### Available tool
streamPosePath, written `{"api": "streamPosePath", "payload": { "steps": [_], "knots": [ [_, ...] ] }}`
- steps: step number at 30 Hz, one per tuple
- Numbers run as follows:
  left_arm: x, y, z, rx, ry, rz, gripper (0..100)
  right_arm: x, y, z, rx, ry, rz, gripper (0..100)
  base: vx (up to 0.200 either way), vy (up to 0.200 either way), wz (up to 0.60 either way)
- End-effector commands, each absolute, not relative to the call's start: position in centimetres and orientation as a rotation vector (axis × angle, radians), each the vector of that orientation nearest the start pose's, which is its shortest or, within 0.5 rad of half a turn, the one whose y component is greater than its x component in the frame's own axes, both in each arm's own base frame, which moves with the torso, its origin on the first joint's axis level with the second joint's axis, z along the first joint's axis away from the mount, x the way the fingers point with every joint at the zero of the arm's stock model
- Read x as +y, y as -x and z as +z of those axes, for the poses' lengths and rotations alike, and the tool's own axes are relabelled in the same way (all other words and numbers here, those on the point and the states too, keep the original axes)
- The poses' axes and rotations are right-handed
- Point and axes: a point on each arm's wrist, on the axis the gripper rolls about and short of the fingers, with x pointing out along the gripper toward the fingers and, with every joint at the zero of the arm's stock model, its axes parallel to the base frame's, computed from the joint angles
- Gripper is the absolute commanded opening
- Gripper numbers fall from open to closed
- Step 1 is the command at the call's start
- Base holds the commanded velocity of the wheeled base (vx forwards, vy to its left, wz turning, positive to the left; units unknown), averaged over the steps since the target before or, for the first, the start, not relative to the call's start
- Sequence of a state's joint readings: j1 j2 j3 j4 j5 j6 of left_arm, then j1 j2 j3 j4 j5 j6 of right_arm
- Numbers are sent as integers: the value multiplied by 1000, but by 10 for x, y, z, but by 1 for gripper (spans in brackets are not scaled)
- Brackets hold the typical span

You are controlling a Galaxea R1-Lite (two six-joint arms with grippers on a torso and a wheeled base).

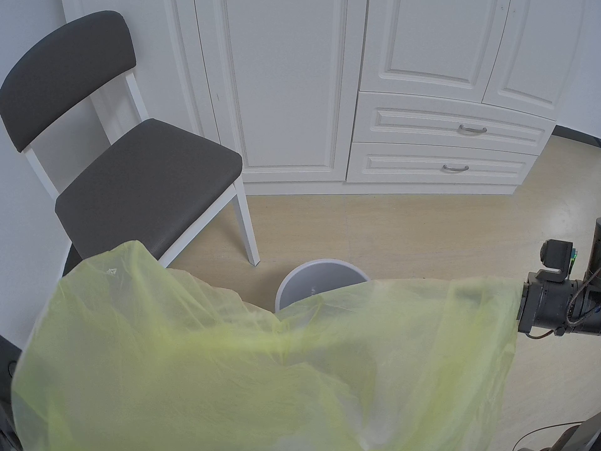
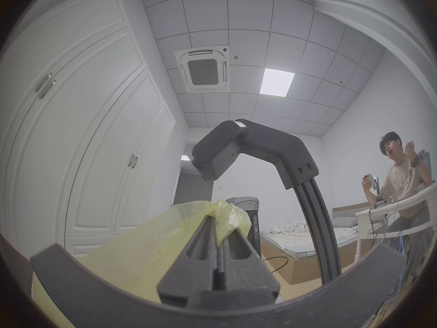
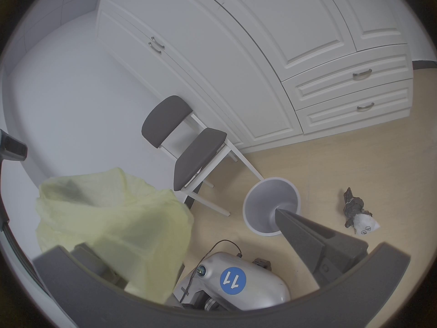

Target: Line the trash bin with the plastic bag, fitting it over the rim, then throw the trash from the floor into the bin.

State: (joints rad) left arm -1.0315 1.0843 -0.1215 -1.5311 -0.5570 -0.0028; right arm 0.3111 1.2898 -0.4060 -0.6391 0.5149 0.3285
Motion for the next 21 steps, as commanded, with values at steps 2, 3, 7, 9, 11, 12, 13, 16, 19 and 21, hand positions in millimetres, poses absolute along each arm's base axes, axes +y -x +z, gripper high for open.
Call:
{"api": "streamPosePath", "payload": {
  "steps": [2,3,7,9,11,12,13,16,19,21],
  "knots": [
    [-97,-44,214,-591,144,-1557,0,66,-166,178,370,-322,783,100,0,0,0],
    [-97,-44,214,-589,144,-1558,0,66,-166,177,371,-316,786,100,0,0,0],
    [-97,-44,214,-589,144,-1558,0,66,-164,175,361,-278,793,100,0,0,0],
    [-97,-44,214,-589,144,-1558,0,65,-162,176,354,-271,795,100,0,0,0],
    [-98,-44,214,-584,143,-1558,0,65,-160,177,347,-272,799,100,0,0,0],
    [-98,-45,214,-583,142,-1560,0,66,-159,178,343,-271,804,100,0,0,0],
    [-99,-45,213,-581,141,-1560,0,66,-157,178,341,-269,811,100,0,0,0],
    [-99,-45,213,-578,141,-1561,0,67,-155,177,342,-266,822,0,0,0,0],
    [-100,-46,213,-572,141,-1562,0,69,-150,180,328,-262,847,0,0,0,0],
    [-100,-46,213,-570,142,-1561,0,69,-148,181,322,-261,850,0,0,0,0]
  ]
}}
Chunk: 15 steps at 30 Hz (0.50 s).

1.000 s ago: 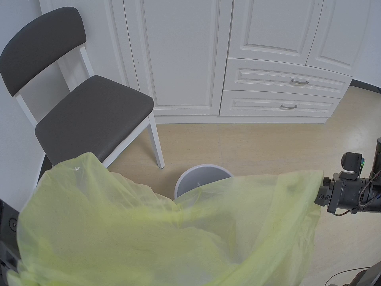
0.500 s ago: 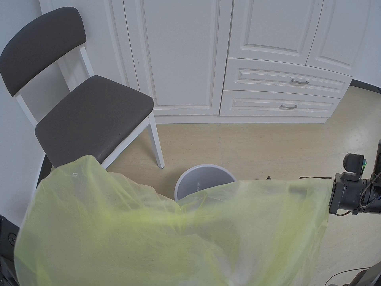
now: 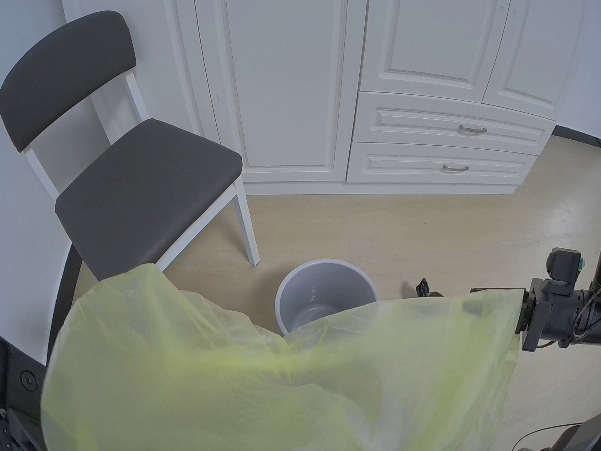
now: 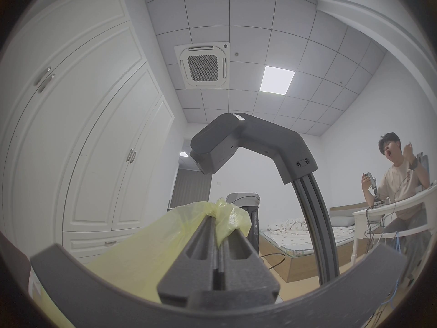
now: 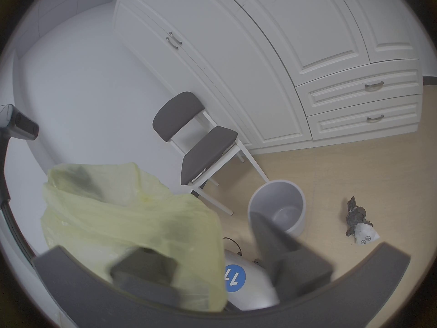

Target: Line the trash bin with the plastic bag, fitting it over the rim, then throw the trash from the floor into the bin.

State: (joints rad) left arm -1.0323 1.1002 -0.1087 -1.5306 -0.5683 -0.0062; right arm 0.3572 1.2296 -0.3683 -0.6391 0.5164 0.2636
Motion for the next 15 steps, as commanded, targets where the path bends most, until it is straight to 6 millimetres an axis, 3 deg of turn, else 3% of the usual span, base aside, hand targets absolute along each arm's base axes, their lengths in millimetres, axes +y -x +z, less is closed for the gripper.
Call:
{"api": "streamPosePath", "payload": {
  "steps": [1,11,15],
  "knots": [
    [-101,-46,213,-567,141,-1561,0,68,-147,182,314,-260,851,0,0,0,0],
    [-121,-61,212,-404,231,-1562,0,63,-133,196,224,-256,854,0,0,0,0],
    [-137,-74,213,-337,299,-1432,0,61,-132,204,175,-252,791,0,0,0,0]
  ]
}}
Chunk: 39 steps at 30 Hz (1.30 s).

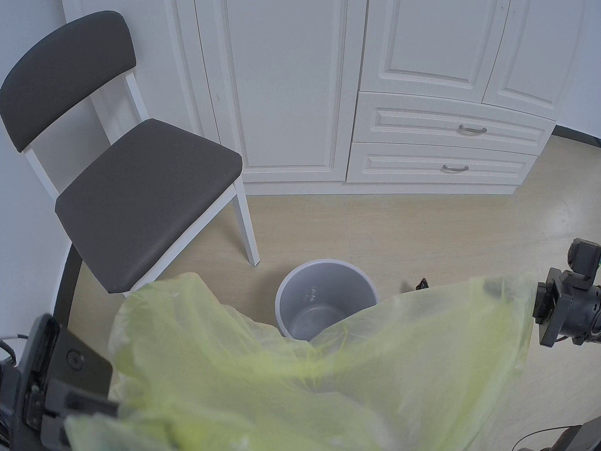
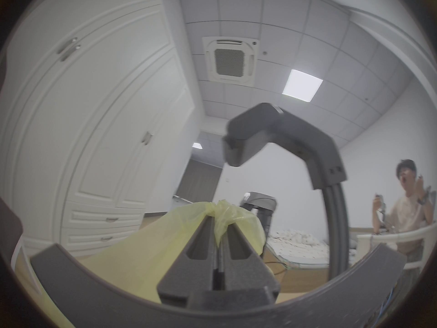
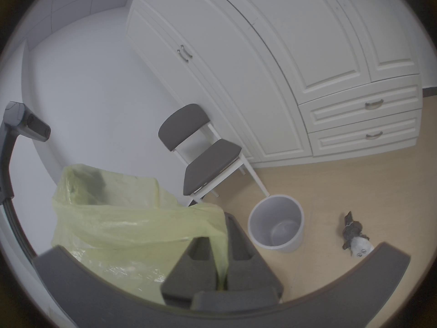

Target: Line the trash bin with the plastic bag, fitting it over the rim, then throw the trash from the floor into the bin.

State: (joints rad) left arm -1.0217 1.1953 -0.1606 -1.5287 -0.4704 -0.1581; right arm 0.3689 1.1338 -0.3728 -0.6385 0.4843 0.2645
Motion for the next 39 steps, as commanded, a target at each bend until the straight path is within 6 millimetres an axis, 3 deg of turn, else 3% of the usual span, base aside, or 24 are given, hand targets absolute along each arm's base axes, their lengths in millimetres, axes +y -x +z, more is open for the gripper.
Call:
{"api": "streamPosePath", "payload": {
  "steps": [1,13,21,34,39],
  "knots": [
    [-140,-76,213,-329,303,-1408,0,61,-133,206,163,-250,766,0,0,0,0],
    [-161,-99,213,-255,318,-1197,0,75,-130,243,148,-232,543,0,0,0,0],
    [-171,-116,222,-151,293,-1002,0,81,-120,268,102,-333,517,0,0,0,0],
    [-174,-130,230,-57,182,-717,0,69,-93,274,26,-296,576,0,0,0,0],
    [-173,-130,229,-74,139,-695,0,66,-87,268,12,-230,591,0,0,0,0]
  ]
}}
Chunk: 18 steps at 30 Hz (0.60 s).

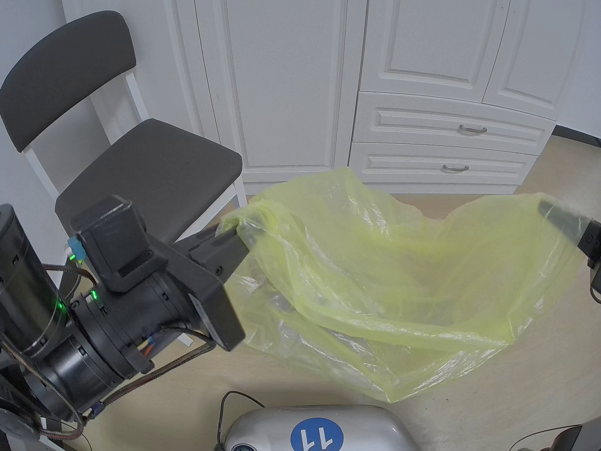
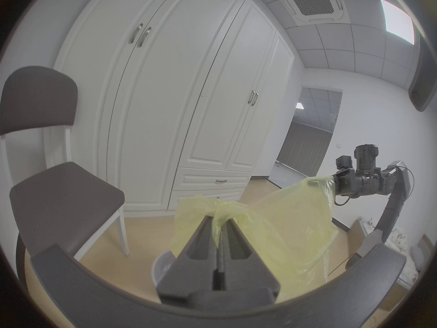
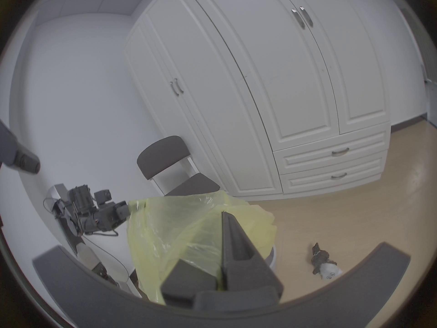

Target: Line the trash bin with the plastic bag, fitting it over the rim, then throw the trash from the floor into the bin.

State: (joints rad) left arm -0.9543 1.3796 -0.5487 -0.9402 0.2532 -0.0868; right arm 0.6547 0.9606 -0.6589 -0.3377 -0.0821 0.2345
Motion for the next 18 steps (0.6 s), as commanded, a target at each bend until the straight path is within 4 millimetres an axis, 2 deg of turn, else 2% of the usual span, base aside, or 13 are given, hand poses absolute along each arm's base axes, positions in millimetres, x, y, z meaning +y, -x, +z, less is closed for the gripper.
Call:
{"api": "streamPosePath", "payload": {
  "steps": [1,18],
  "knots": [
    [-173,-130,229,-76,137,-695,0,66,-86,267,10,-220,595,0,0,0,0],
    [-172,-128,228,-82,112,-707,0,62,-81,251,56,-56,586,0,0,0,0]
  ]
}}
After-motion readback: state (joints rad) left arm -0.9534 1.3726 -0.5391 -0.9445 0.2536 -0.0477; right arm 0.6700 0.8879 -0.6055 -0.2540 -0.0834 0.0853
